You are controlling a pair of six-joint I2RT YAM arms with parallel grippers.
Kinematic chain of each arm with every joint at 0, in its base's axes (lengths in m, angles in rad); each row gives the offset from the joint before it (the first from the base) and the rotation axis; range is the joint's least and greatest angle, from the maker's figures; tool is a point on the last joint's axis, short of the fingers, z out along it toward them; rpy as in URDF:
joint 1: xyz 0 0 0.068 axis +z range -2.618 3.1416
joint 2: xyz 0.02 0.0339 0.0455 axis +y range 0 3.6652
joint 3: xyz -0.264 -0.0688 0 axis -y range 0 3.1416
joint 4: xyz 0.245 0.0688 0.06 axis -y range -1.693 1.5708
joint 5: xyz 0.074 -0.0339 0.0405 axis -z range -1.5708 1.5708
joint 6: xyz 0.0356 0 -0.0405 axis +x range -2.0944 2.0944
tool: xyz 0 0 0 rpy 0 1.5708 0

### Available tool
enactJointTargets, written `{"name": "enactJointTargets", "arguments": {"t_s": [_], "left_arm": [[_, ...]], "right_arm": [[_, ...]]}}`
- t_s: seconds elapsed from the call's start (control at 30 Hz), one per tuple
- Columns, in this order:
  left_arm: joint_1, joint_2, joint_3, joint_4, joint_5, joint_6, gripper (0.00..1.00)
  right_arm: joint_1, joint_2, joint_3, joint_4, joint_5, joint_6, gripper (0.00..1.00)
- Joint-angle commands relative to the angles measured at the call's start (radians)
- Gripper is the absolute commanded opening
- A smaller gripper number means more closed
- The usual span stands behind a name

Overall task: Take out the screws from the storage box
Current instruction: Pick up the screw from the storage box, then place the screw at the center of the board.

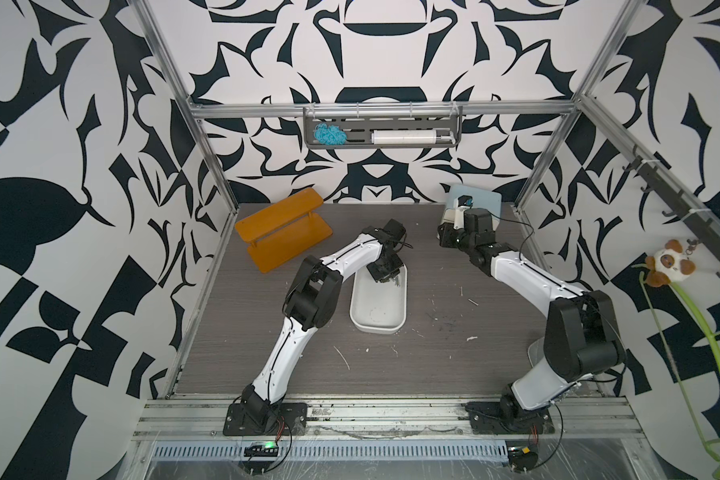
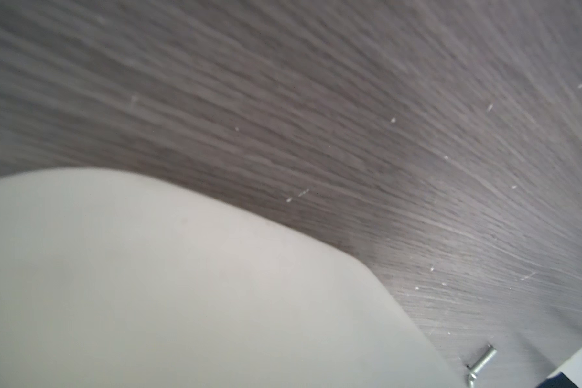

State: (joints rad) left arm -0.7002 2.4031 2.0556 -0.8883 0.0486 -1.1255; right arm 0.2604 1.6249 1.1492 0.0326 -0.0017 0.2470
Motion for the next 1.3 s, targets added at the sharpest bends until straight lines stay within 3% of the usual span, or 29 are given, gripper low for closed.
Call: {"name": "enactJointTargets", "arguments": {"t_s": [0.0,0.07,0.23,0.3,0.47,0.6,0.73,0.87,1.0,1.1,1.27], "left_arm": [[-0.018,0.075,0.056,-0.167,-0.023,0.023,0.18],[-0.019,0.093,0.070,-0.190,-0.014,0.025,0.13],[-0.024,0.112,0.070,-0.209,-0.008,0.032,0.13],[-0.024,0.109,0.064,-0.218,-0.014,0.034,0.01],[-0.024,0.082,0.020,-0.180,-0.027,0.064,0.00],[-0.025,0.063,0.070,-0.214,-0.073,0.112,0.00],[-0.036,-0.037,0.107,-0.244,-0.194,0.198,0.00],[-0.039,-0.195,0.045,-0.203,-0.257,0.272,0.00],[-0.039,-0.299,-0.030,-0.151,-0.240,0.314,0.00],[-0.045,-0.321,-0.037,-0.099,-0.162,0.334,0.00],[-0.103,-0.240,0.113,-0.069,-0.090,0.360,0.00]], "right_arm": [[-0.004,-0.018,0.042,0.014,-0.013,-0.009,0.36],[-0.004,-0.016,0.043,0.015,-0.017,-0.009,0.36],[-0.004,-0.017,0.043,0.013,-0.024,-0.009,0.36],[-0.005,-0.018,0.041,0.014,-0.026,-0.009,0.36],[-0.004,-0.021,0.038,0.018,-0.034,-0.008,0.36],[-0.004,-0.031,0.028,0.033,-0.044,-0.003,0.36],[-0.005,-0.067,-0.005,0.069,-0.053,0.001,0.37],[-0.005,-0.106,-0.041,0.100,-0.066,-0.002,0.39],[-0.005,-0.119,-0.057,0.121,-0.092,0.005,0.39],[-0.004,-0.144,-0.065,0.114,-0.069,0.026,0.37],[-0.005,-0.262,-0.116,0.088,0.115,0.070,0.40]]}}
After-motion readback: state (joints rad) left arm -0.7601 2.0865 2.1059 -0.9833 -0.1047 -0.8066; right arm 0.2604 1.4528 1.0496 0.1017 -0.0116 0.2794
